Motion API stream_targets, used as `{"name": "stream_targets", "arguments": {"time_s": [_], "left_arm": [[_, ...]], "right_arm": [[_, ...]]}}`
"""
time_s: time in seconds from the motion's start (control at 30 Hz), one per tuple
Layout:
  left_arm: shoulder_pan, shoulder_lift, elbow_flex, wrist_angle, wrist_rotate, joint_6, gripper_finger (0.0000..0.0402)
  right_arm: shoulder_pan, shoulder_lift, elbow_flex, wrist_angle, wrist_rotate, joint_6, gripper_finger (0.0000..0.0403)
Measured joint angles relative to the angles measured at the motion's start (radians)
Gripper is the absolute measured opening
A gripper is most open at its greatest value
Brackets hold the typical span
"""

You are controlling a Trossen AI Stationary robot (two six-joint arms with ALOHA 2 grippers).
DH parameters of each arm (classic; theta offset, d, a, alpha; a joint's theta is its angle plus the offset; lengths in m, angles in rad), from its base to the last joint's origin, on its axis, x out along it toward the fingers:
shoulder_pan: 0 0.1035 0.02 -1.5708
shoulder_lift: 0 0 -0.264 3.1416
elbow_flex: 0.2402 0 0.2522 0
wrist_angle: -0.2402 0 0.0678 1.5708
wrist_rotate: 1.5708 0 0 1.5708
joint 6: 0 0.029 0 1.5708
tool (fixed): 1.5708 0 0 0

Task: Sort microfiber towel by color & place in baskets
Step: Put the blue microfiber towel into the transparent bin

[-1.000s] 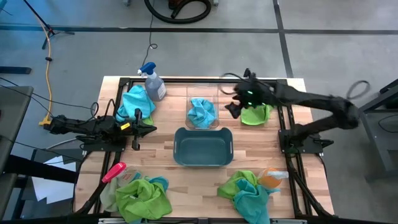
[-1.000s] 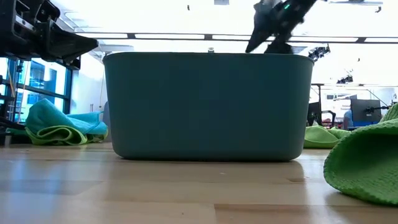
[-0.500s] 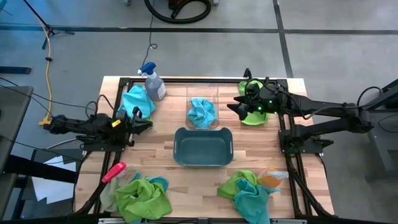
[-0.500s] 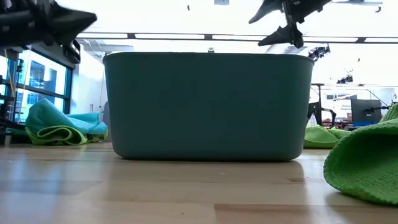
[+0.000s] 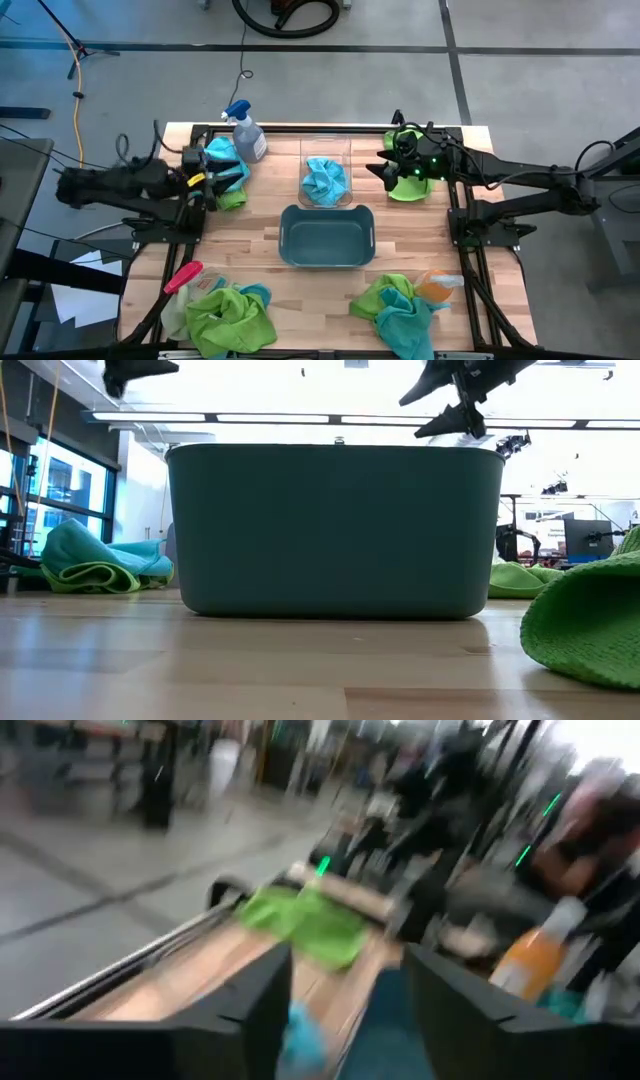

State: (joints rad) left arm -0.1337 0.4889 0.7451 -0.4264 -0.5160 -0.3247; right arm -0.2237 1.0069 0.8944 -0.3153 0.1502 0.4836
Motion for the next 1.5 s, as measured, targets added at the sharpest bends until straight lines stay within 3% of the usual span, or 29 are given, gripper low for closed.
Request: {"name": "stream_targets", "arguments": {"time_s": [0.13, 0.27, 0.47, 0.6, 0.97, 1.1, 1.3, 1.5], "left_arm": [[0.062, 0.160, 0.265, -0.444, -0.002, -0.172, 0.0233], [0.157, 0.319, 0.416, -0.765, 0.054, -0.336, 0.0238], [0.302, 0.535, 0.450, -1.016, 0.191, -0.458, 0.0237], [0.370, 0.632, 0.392, -1.144, 0.195, -0.477, 0.0237], [0.518, 0.600, 0.135, -0.925, 0.218, -0.616, 0.0236], [0.559, 0.598, 0.085, -0.930, 0.153, -0.681, 0.0236], [0.592, 0.605, 0.031, -0.867, 0.174, -0.697, 0.0236], [0.612, 0.614, 0.033, -0.837, 0.132, -0.749, 0.0236]], "right_arm": [[0.000, 0.000, 0.000, -0.001, 0.000, -0.052, 0.0316], [0.000, 0.000, 0.000, -0.001, 0.000, -0.092, 0.0316], [0.000, 0.000, 0.000, -0.024, 0.000, -0.124, 0.0316], [0.000, 0.000, 0.000, -0.073, 0.000, -0.126, 0.0316], [0.000, 0.000, 0.000, -0.163, 0.000, -0.143, 0.0316], [0.000, -0.001, 0.000, -0.163, 0.000, -0.153, 0.0316], [0.000, 0.000, 0.000, -0.161, 0.000, -0.175, 0.0316], [0.000, 0.000, 0.000, -0.159, 0.000, -0.179, 0.0316]]}}
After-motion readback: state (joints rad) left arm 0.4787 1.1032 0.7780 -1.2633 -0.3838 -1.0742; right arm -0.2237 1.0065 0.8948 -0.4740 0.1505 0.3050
